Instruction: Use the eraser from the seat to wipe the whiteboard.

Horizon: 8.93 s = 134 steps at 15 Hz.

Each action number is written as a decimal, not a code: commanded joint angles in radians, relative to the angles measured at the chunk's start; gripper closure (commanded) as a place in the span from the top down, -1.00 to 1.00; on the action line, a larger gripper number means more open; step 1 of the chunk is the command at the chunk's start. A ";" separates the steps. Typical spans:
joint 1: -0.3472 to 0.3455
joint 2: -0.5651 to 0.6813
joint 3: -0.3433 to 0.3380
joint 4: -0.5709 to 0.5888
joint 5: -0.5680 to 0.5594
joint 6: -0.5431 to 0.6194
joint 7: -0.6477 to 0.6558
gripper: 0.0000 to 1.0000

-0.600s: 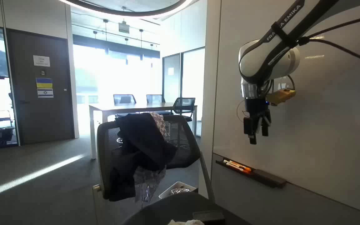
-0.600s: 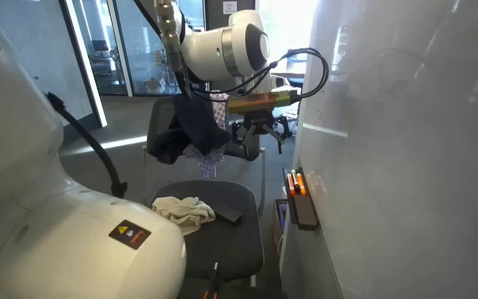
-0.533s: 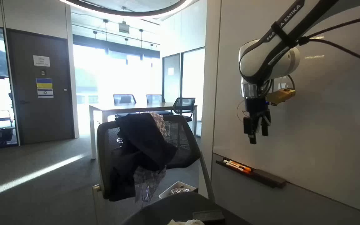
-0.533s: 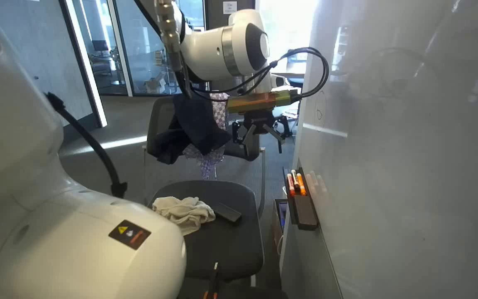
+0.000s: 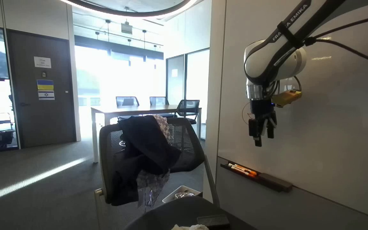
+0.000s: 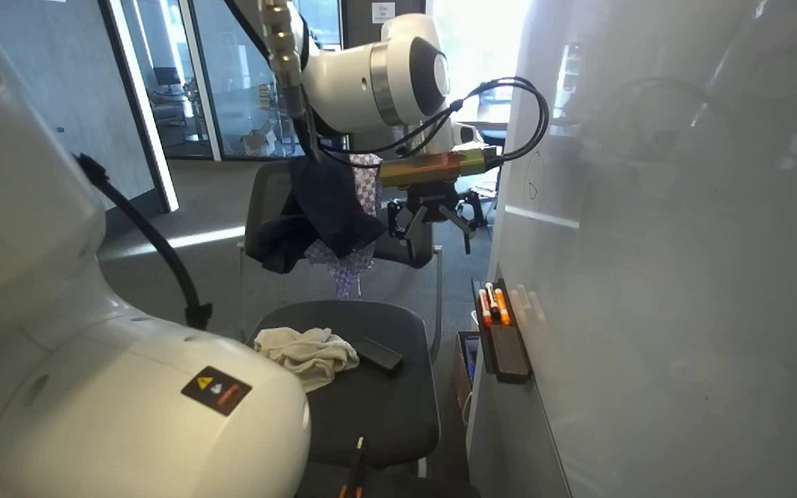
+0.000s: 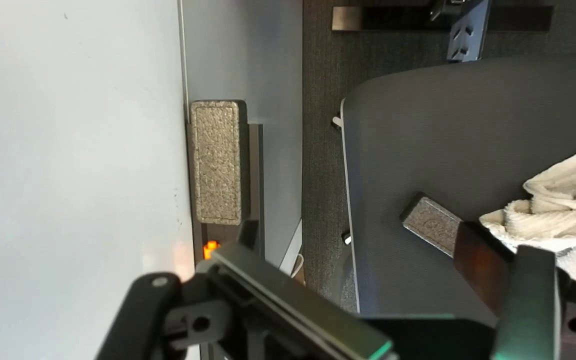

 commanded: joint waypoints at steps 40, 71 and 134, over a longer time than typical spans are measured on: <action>0.033 0.975 0.209 0.318 0.079 0.637 -0.783 1.00; 0.170 0.231 0.036 0.153 -0.433 0.163 -0.006 -0.39; 0.102 0.765 0.070 0.623 -1.197 -0.453 0.943 -0.39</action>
